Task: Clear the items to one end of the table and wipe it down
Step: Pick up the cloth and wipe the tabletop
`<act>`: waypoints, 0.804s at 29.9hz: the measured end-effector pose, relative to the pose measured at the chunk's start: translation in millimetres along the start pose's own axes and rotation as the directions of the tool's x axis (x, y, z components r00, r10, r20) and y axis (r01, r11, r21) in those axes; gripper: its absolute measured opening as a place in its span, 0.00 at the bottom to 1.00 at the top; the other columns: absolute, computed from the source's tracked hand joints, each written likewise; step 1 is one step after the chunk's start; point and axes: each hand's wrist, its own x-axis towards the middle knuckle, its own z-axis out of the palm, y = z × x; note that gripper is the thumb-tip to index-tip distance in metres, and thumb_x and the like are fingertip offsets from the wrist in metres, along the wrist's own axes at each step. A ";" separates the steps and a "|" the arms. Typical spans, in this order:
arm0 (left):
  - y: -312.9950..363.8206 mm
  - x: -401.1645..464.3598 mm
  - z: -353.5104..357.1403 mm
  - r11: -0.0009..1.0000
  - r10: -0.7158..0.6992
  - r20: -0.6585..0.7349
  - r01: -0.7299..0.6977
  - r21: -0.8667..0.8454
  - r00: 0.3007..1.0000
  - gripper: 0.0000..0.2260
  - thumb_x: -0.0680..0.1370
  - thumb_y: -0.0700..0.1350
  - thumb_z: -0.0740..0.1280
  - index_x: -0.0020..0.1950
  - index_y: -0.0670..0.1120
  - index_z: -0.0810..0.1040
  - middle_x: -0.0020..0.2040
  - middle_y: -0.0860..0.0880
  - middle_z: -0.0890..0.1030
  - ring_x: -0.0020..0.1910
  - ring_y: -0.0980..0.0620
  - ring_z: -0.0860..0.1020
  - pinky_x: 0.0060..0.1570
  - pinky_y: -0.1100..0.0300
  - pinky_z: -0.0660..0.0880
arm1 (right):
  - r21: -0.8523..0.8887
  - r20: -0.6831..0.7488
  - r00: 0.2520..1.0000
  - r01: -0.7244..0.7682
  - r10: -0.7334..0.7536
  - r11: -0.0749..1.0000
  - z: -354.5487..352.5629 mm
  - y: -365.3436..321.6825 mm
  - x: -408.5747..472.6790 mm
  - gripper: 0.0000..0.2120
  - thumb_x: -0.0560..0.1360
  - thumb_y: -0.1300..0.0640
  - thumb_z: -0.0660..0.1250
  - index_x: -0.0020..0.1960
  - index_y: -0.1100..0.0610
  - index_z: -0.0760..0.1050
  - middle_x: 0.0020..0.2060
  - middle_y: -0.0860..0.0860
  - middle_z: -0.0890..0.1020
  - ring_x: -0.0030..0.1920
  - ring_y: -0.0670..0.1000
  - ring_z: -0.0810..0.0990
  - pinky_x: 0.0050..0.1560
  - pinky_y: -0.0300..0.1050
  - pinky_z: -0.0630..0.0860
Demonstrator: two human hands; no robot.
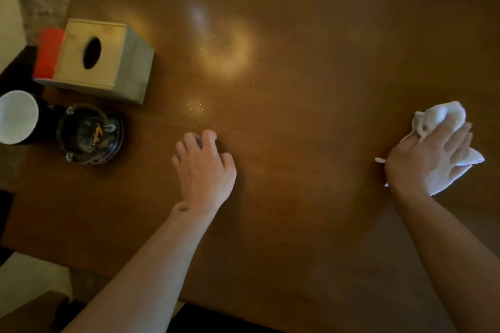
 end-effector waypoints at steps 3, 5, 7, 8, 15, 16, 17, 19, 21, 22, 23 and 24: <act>-27.7 -8.4 0.4 1.000 0.000 -0.017 0.000 0.027 1.000 0.18 0.77 0.47 0.67 0.67 0.47 0.72 0.62 0.42 0.72 0.59 0.43 0.70 0.57 0.48 0.69 | -0.012 -0.006 0.999 0.038 -0.038 0.999 10.9 -28.5 -9.2 0.30 0.84 0.51 0.53 0.83 0.53 0.48 0.82 0.55 0.51 0.82 0.53 0.47 0.79 0.60 0.44; -47.0 -12.3 0.3 1.000 -0.018 -0.016 0.018 0.012 1.000 0.20 0.76 0.46 0.68 0.67 0.46 0.72 0.62 0.41 0.72 0.60 0.42 0.70 0.57 0.47 0.70 | -0.042 -0.016 0.996 0.088 -0.088 0.995 22.5 -49.4 -19.6 0.30 0.84 0.50 0.53 0.83 0.53 0.47 0.82 0.55 0.51 0.82 0.54 0.47 0.79 0.61 0.45; -70.8 -22.1 0.9 1.000 -0.024 -0.004 0.024 0.011 1.000 0.20 0.75 0.44 0.69 0.67 0.46 0.72 0.62 0.41 0.72 0.59 0.41 0.70 0.57 0.46 0.70 | -0.079 -0.004 0.992 0.123 -0.124 0.989 33.9 -70.0 -36.0 0.30 0.84 0.50 0.53 0.83 0.54 0.47 0.82 0.55 0.52 0.82 0.54 0.48 0.79 0.61 0.45; -80.6 -28.1 0.8 1.000 -0.009 -0.004 0.010 0.009 1.000 0.20 0.75 0.44 0.69 0.66 0.46 0.73 0.62 0.41 0.72 0.59 0.41 0.70 0.57 0.46 0.70 | -0.088 0.003 0.991 0.131 -0.131 0.988 39.0 -78.4 -43.3 0.30 0.84 0.50 0.53 0.83 0.54 0.47 0.82 0.55 0.52 0.82 0.54 0.48 0.79 0.62 0.46; -167.6 -43.2 -4.4 0.997 0.076 0.038 -0.076 -0.017 0.996 0.21 0.73 0.42 0.69 0.66 0.46 0.75 0.62 0.42 0.73 0.60 0.40 0.70 0.55 0.43 0.72 | -0.125 0.080 0.937 0.349 -0.341 0.929 80.1 -150.3 -141.6 0.32 0.81 0.51 0.54 0.83 0.53 0.48 0.82 0.54 0.53 0.82 0.54 0.49 0.78 0.62 0.46; -176.4 -43.0 -5.4 0.996 0.092 0.034 -0.091 -0.018 0.995 0.21 0.73 0.42 0.69 0.66 0.47 0.75 0.62 0.42 0.73 0.61 0.40 0.70 0.55 0.43 0.72 | -0.135 0.102 0.920 0.390 -0.379 0.911 85.6 -160.8 -159.6 0.33 0.81 0.52 0.55 0.83 0.53 0.49 0.82 0.55 0.54 0.82 0.54 0.50 0.77 0.62 0.46; -184.7 -44.6 -7.5 0.996 0.089 0.045 -0.088 -0.028 0.995 0.21 0.73 0.42 0.69 0.66 0.47 0.75 0.62 0.42 0.73 0.61 0.40 0.70 0.55 0.42 0.72 | -0.133 0.122 0.897 0.439 -0.425 0.889 91.8 -169.7 -179.3 0.34 0.80 0.52 0.56 0.83 0.54 0.49 0.82 0.55 0.55 0.82 0.55 0.51 0.77 0.63 0.47; -213.1 -44.4 -12.4 0.996 0.085 0.046 -0.084 -0.034 0.995 0.22 0.73 0.43 0.69 0.67 0.47 0.75 0.62 0.42 0.73 0.61 0.40 0.69 0.56 0.42 0.71 | -0.115 0.151 0.850 0.522 -0.505 0.845 106.8 -191.1 -227.2 0.35 0.79 0.52 0.58 0.83 0.55 0.50 0.82 0.56 0.56 0.81 0.55 0.52 0.77 0.63 0.49; -235.6 -42.3 -15.3 0.997 0.076 0.049 -0.075 -0.036 0.996 0.22 0.72 0.43 0.69 0.67 0.47 0.74 0.63 0.42 0.72 0.61 0.40 0.68 0.56 0.42 0.71 | -0.090 0.179 0.812 0.576 -0.556 0.812 116.3 -208.5 -267.3 0.35 0.79 0.52 0.59 0.83 0.54 0.51 0.82 0.55 0.56 0.81 0.55 0.53 0.77 0.63 0.49; -247.4 -43.5 -16.1 0.997 0.079 0.053 -0.077 -0.025 0.996 0.23 0.72 0.43 0.69 0.67 0.47 0.74 0.63 0.42 0.72 0.62 0.40 0.68 0.56 0.41 0.71 | -0.083 0.192 0.793 0.601 -0.579 0.795 121.1 -214.6 -288.4 0.35 0.79 0.52 0.60 0.83 0.54 0.51 0.82 0.55 0.56 0.81 0.56 0.52 0.77 0.62 0.49; -256.7 -45.7 -16.1 0.996 0.093 0.053 -0.092 -0.017 0.994 0.23 0.72 0.41 0.70 0.67 0.46 0.74 0.63 0.41 0.72 0.61 0.39 0.68 0.56 0.41 0.71 | -0.077 0.209 0.766 0.633 -0.608 0.771 124.8 -218.3 -307.4 0.35 0.79 0.52 0.60 0.82 0.54 0.50 0.82 0.55 0.56 0.81 0.56 0.52 0.77 0.62 0.49; -263.1 -47.0 -16.0 0.994 0.111 0.053 -0.110 -0.018 0.992 0.23 0.71 0.40 0.71 0.66 0.45 0.75 0.62 0.40 0.73 0.61 0.39 0.69 0.55 0.41 0.71 | -0.074 0.233 0.739 0.662 -0.632 0.746 127.2 -220.0 -323.4 0.35 0.79 0.52 0.60 0.83 0.54 0.50 0.82 0.55 0.55 0.82 0.56 0.51 0.78 0.62 0.49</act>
